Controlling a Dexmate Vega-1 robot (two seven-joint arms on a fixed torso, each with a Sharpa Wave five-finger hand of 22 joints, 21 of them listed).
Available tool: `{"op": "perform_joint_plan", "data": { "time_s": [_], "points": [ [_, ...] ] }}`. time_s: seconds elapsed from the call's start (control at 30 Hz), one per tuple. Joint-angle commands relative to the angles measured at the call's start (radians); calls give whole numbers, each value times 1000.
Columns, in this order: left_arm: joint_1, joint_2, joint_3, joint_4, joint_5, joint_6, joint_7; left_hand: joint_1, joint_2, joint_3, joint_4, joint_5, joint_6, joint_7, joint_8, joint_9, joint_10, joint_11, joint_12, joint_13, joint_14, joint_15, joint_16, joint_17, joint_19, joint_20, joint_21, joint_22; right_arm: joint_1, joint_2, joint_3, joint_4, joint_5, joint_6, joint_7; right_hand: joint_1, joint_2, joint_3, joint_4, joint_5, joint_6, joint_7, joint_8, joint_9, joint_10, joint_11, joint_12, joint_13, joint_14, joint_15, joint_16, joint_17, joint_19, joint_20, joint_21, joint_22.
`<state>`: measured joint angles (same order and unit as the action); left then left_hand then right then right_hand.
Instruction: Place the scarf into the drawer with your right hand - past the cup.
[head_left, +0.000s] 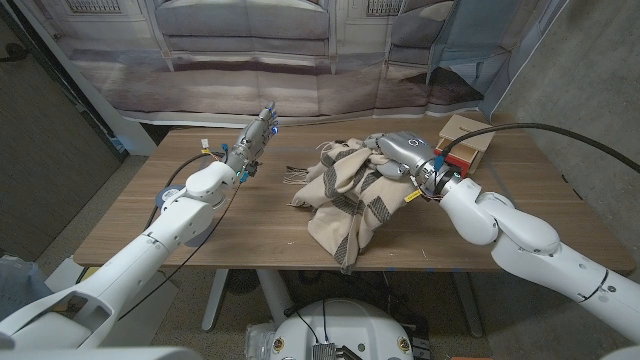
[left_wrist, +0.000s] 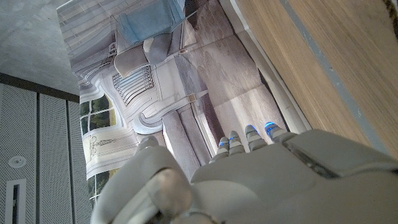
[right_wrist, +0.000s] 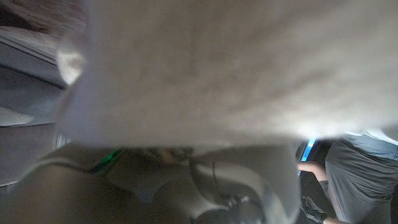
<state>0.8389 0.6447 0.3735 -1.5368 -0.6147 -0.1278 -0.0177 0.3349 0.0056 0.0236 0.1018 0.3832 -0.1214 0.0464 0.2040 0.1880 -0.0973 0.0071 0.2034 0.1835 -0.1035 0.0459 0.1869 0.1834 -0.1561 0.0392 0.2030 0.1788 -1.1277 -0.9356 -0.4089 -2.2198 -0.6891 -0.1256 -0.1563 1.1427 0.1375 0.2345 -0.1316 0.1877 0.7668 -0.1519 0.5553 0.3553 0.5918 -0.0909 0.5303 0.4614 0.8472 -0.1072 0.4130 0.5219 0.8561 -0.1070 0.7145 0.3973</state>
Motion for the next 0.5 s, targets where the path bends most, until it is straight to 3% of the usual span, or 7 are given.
{"op": "perform_joint_plan", "data": {
  "time_s": [0.03, 0.5],
  "points": [
    [8, 3, -9, -13, -7, 8, 8, 1, 11, -9, 2, 6, 6, 1, -3, 4, -3, 1, -1, 4, -6, 1, 3, 3, -3, 2, -1, 5, -5, -2, 40, -30, 45, -11, 17, 8, 11, 7, 1, -3, 8, 0, 7, 1, 7, 2, -1, 4, 12, -120, 7, 6, -2, -119, 9, 6],
    [10, 10, -8, -27, -1, 13, 12, 5, 15, -9, 2, 6, 7, 2, -2, 4, -3, 2, -2, 4, -8, 1, 2, 3, -3, 0, -1, 5, -26, -5, 88, -57, 102, -14, 12, 9, 11, 9, 1, -4, 7, 2, 10, 2, 16, 3, -3, 14, 18, -119, 7, 12, -7, -119, 25, 10]
  ]
}}
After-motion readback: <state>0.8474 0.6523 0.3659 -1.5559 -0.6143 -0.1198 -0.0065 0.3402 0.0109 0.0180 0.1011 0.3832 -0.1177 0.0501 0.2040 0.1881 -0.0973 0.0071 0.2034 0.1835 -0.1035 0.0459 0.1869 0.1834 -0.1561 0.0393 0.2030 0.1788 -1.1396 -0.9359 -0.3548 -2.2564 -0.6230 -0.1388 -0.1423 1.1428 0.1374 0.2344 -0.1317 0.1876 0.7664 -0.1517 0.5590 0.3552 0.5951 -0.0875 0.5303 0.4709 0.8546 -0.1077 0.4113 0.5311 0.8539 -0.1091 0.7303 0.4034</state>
